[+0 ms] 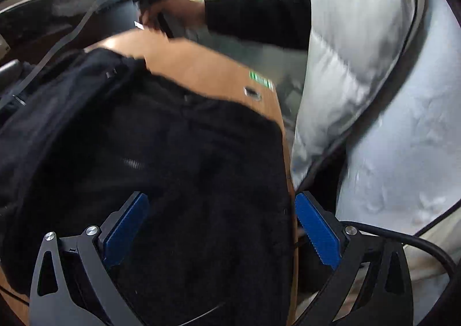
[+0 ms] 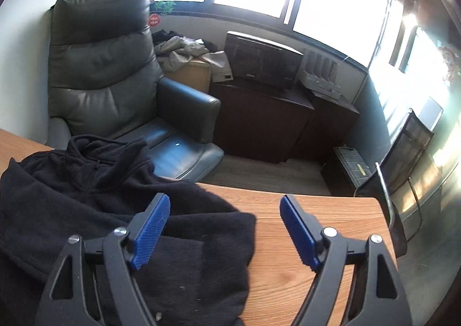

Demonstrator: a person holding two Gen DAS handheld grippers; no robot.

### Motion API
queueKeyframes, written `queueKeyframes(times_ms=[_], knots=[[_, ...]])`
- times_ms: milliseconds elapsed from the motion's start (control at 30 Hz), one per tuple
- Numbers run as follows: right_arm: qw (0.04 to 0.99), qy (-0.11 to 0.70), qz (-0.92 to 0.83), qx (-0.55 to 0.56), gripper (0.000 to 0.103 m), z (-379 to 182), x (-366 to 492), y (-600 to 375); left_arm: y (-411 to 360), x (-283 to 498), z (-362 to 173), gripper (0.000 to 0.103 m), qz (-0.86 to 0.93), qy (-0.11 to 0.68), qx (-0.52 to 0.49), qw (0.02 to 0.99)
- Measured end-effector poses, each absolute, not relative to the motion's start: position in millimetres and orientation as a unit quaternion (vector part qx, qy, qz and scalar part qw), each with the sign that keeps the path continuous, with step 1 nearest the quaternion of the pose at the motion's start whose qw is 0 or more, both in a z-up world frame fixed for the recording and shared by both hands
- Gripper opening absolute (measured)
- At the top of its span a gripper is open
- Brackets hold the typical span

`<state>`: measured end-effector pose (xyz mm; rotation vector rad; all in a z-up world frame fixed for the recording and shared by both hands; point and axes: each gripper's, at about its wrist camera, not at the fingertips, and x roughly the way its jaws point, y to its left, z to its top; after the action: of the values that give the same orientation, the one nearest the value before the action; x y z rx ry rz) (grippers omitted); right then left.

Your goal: Fold clothes

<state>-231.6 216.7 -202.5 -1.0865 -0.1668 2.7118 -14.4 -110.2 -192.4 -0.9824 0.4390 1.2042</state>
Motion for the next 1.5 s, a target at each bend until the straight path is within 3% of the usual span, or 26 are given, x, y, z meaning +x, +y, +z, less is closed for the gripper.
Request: queueKeyframes(times_ms=[167, 300, 433, 567, 700, 900, 1033, 1233, 1500], knots=[[0.189, -0.053, 0.915, -0.352, 0.084, -171.8, -217.8, 277.2, -117.3, 24.3, -261.3, 0.102, 0.448, 0.413, -0.518, 0.6], [0.249, -0.042, 0.907, -0.337, 0.083, -146.6, -196.5, 324.0, -141.5, -10.2, -296.7, 0.102, 0.507, 0.442, -0.584, 0.454], [0.31, -0.032, 0.893, -0.324, 0.083, -127.3, -163.7, 366.4, -166.8, -71.3, -273.7, 0.102, 0.662, 0.336, -0.587, 0.325], [0.329, 0.003, 0.893, -0.307, 0.084, -124.6, -129.7, 395.6, -199.5, -111.0, -232.2, 0.102, 0.809, 0.139, -0.52, 0.237], [0.279, 0.044, 0.919, -0.275, 0.084, -130.6, -110.1, 392.6, -201.9, -133.6, -217.2, 0.102, 0.85, -0.029, -0.47, 0.237], [0.167, 0.01, 0.951, -0.26, 0.084, -142.3, -119.2, 339.6, -164.3, -143.1, -242.3, 0.102, 0.814, -0.051, -0.499, 0.292], [0.091, 0.044, 0.962, -0.253, 0.084, -152.9, -131.2, 307.7, -156.8, -146.2, -257.9, 0.102, 0.82, -0.064, -0.509, 0.254], [-0.116, 0.049, 0.943, -0.307, 0.084, -206.2, -186.6, 204.3, -166.8, -148.3, -262.7, 0.102, 0.843, -0.09, -0.489, 0.205], [-0.215, -0.058, 0.911, -0.347, 0.084, -267.7, -252.6, 80.5, -185.5, -153.3, -254.1, 0.102, 0.876, -0.136, -0.429, 0.175]])
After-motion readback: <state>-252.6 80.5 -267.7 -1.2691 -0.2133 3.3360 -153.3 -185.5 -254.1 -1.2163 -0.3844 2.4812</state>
